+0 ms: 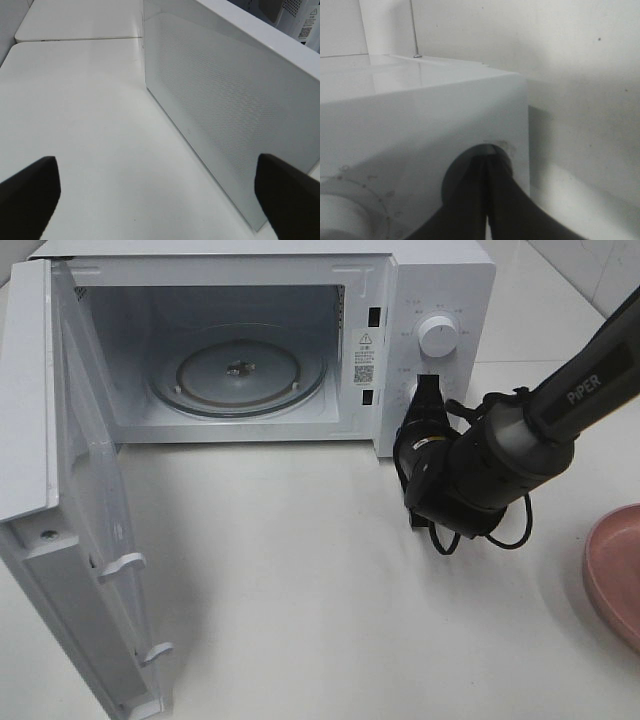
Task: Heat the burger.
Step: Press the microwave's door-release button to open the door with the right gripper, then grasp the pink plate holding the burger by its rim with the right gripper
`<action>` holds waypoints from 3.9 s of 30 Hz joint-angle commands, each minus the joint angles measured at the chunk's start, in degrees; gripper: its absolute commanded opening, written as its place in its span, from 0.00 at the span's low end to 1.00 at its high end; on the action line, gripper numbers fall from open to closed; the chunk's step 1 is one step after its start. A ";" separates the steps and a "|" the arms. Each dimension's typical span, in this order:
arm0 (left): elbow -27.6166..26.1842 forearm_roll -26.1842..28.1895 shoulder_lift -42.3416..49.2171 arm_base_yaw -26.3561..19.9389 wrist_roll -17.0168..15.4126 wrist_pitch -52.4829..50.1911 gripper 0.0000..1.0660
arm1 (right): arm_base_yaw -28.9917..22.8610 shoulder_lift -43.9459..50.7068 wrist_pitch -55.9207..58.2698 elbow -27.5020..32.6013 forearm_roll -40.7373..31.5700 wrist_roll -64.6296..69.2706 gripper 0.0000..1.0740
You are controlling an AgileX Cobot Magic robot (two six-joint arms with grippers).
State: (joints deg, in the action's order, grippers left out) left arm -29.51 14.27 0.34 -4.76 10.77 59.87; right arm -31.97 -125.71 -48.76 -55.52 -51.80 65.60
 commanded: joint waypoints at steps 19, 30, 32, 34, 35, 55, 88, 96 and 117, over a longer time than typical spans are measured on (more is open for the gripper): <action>0.06 0.00 1.15 0.29 -0.17 -0.34 0.92 | 0.52 9.57 4.30 8.65 10.03 -5.73 0.00; 0.06 0.00 1.15 0.29 -0.17 -0.34 0.92 | 0.52 15.13 10.54 14.32 13.98 -9.63 0.00; 0.06 0.00 1.15 0.29 -0.17 -0.34 0.92 | 0.52 17.30 15.01 15.41 14.95 -13.41 0.01; 0.06 0.00 1.15 0.29 -0.17 -0.34 0.92 | 0.52 17.93 16.56 15.47 14.95 -14.84 0.01; 0.06 0.00 1.15 0.29 -0.17 -0.34 0.92 | 0.52 17.93 16.56 15.47 14.95 -14.84 0.01; 0.06 0.00 1.15 0.29 -0.17 -0.34 0.92 | 0.52 28.59 42.74 15.47 14.95 -54.43 0.06; 0.06 0.00 1.15 0.29 -0.17 -0.34 0.92 | 0.69 41.08 86.80 14.44 32.95 -75.17 0.22; 0.06 0.00 1.15 0.29 -0.17 -0.34 0.92 | 0.69 41.54 88.18 13.87 38.90 -74.31 0.68; 0.06 0.00 1.15 0.29 -0.17 -0.34 0.92 | 8.02 41.83 103.02 5.67 52.31 -63.54 0.84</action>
State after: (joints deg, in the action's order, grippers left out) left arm -29.51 14.27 0.34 -4.76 10.77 59.87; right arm -24.24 -84.17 53.51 -49.62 0.00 1.60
